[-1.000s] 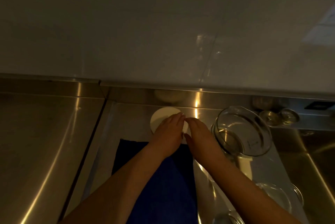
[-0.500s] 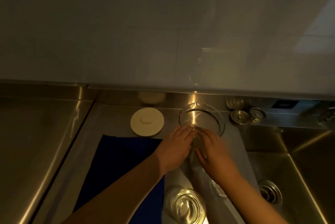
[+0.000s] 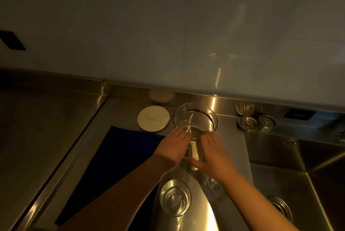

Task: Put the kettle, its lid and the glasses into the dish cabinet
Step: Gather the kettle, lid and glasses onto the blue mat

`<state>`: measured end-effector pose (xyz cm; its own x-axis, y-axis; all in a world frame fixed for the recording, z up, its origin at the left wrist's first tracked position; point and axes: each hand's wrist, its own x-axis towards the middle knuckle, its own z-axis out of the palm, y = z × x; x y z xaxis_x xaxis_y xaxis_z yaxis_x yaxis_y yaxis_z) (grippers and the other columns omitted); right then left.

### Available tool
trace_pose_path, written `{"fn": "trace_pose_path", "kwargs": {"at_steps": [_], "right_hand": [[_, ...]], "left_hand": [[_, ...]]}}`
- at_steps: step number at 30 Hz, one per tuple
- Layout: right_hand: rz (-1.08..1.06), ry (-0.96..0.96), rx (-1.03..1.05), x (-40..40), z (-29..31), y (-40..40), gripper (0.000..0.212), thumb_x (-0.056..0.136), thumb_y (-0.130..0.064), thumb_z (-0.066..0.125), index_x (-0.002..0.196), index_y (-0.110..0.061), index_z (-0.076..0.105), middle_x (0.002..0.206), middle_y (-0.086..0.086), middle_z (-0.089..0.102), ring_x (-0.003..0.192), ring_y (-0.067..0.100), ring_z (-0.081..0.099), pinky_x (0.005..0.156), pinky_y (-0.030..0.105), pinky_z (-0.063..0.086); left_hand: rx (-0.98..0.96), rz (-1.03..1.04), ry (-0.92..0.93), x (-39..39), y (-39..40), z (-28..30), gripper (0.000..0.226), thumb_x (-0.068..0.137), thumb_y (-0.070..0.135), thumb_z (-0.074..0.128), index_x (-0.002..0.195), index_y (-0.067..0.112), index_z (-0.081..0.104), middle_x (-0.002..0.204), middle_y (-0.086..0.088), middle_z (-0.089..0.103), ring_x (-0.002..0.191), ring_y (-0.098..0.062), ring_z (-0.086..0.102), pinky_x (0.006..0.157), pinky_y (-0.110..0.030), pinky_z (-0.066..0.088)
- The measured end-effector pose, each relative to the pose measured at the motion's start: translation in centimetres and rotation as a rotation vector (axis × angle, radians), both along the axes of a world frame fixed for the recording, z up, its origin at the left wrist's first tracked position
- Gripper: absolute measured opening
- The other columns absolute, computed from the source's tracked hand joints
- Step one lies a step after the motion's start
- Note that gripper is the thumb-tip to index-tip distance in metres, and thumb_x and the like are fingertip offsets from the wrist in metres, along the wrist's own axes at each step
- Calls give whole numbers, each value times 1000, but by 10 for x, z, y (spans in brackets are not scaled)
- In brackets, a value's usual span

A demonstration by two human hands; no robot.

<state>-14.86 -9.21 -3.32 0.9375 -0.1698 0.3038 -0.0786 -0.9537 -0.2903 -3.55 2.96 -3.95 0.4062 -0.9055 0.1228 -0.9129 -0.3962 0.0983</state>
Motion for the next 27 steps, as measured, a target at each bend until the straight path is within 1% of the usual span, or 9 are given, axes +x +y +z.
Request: {"fn": "trace_pose_path", "kwargs": {"at_steps": [7,9,13,17,18,20,23,25,27], "right_hand": [[22,-20,-23,5,-3,3,51,51,-23,80,91,-4,56,91,12,57,89,30,54,86,46,48],[35,-30,11,6,-6,1,52,52,-22,79,95,-4,56,94,12,57,93,29,52,90,46,46],[120,-15,48,4,-8,-19,51,56,-25,76,99,-9,53,97,5,53,96,15,39,93,39,39],[176,25,71,3,-3,-38,45,62,-19,74,101,-10,53,106,6,51,108,21,43,94,27,32],[172,35,61,3,-2,-39,45,63,-16,73,103,-10,54,109,7,52,113,24,44,97,29,33],[139,46,4,4,-2,-34,47,63,-7,73,107,-4,57,114,15,56,121,33,44,104,41,34],[88,-24,-145,6,-8,-19,55,54,8,73,107,5,61,110,24,62,115,43,52,102,52,33],[118,-113,-200,5,-11,-14,54,55,6,71,109,4,62,109,22,64,111,41,57,99,53,33],[168,-136,-181,4,-9,-18,54,59,4,73,112,0,61,111,18,63,110,35,57,101,49,37]], "left_hand": [[-95,24,45,-14,9,4,47,93,15,49,139,16,37,137,-3,47,132,-17,34,112,-24,0],[-97,17,49,-15,10,6,47,93,15,50,138,17,39,136,-3,48,131,-16,36,114,-25,3],[-124,36,48,-14,11,7,44,92,10,49,134,18,43,131,-2,52,127,-15,40,111,-21,2],[-119,43,48,-17,11,4,46,92,7,47,136,16,41,133,-3,50,128,-17,38,111,-21,3],[-117,51,47,-18,10,3,47,92,8,47,137,17,39,134,-3,49,128,-17,38,111,-22,5],[-116,57,43,-18,9,3,48,93,9,47,139,18,37,135,-2,48,129,-17,37,112,-24,9],[-114,55,28,-20,9,3,47,93,8,46,138,16,38,135,-3,48,129,-17,37,113,-23,8],[-111,62,15,-21,9,5,47,93,7,46,139,15,37,137,-4,47,130,-17,36,113,-23,7],[-114,67,16,-24,8,7,49,92,6,48,139,15,37,137,-5,46,130,-17,37,114,-25,10]]}}
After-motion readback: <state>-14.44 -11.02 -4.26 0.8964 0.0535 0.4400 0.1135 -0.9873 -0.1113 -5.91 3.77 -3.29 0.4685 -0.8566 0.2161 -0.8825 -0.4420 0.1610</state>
